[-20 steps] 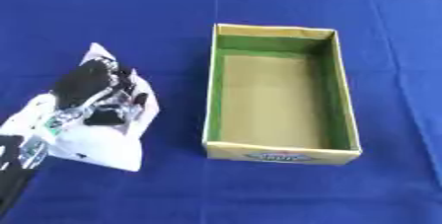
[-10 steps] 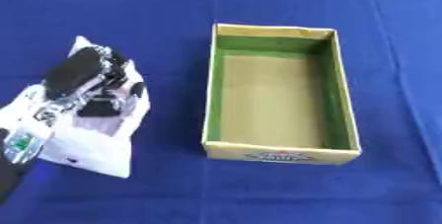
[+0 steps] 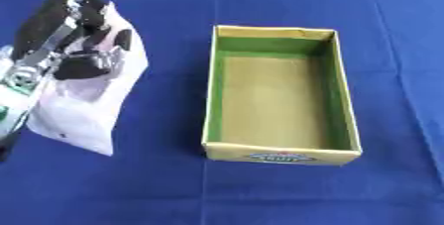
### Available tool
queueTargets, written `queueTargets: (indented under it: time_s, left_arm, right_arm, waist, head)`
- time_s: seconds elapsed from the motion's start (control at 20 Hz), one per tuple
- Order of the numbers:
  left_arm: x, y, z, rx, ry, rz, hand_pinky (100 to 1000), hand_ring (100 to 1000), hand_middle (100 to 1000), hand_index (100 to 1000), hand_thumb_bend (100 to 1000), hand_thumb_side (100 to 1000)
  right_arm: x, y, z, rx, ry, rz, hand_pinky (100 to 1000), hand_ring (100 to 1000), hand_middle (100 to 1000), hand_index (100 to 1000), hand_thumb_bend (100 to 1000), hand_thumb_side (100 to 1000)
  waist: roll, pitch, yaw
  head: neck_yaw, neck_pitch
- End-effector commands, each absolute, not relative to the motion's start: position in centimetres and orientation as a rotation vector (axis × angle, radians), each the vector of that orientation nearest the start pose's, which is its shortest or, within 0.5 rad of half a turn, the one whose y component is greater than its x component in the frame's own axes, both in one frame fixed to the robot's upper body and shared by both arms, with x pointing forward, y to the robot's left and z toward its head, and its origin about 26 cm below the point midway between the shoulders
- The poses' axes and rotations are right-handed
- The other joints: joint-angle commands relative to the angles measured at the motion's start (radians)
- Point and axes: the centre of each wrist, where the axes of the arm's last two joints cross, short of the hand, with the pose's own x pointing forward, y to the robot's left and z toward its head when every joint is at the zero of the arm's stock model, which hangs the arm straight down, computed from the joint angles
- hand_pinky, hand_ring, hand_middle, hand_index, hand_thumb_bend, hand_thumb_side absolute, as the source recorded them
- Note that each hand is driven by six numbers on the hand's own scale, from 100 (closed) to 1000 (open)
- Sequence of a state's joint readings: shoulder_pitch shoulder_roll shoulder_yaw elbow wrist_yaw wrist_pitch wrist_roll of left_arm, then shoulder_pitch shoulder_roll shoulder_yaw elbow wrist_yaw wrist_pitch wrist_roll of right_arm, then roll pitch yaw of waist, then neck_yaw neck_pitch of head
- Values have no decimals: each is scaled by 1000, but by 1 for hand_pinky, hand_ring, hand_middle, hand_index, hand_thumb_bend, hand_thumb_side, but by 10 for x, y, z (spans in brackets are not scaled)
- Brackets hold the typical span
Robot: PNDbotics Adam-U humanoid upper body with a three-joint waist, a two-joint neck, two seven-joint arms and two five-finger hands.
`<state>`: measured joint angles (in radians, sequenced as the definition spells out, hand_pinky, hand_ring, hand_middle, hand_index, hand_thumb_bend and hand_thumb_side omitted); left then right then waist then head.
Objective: Pick up objects on the table and place them in the box.
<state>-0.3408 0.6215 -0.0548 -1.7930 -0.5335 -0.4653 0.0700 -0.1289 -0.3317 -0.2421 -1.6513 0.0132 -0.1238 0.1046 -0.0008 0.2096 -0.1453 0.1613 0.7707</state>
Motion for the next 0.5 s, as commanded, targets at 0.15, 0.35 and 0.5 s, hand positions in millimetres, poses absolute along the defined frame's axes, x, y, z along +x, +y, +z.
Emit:
queueTargets:
  time_s: [0.15,0.35,0.5]
  left_arm:
    - [326,313,214,-1022,2988,1442,100,100,100,100,100,509]
    - [330,307,219,-976,3030,1375,100,100,100,100,100,527]
    - [338,289,228,-858,3110,1244,100,100,100,100,100,571]
  right_arm:
    - [298,-376,101,-409,-1925,253,453,606,771,929,100,754]
    - [298,-376,100,-409,-1922,252,452,605,770,929,100,755]
    - [298,-375,99,-404,-1919,253,452,606,770,930,100,756]
  waist:
    - [0,-16,0]
    - [-2,-17,1]
    - [-5,-20,0]
  head:
    - [4,-1]
    - [7,-1]
    - [14,-1]
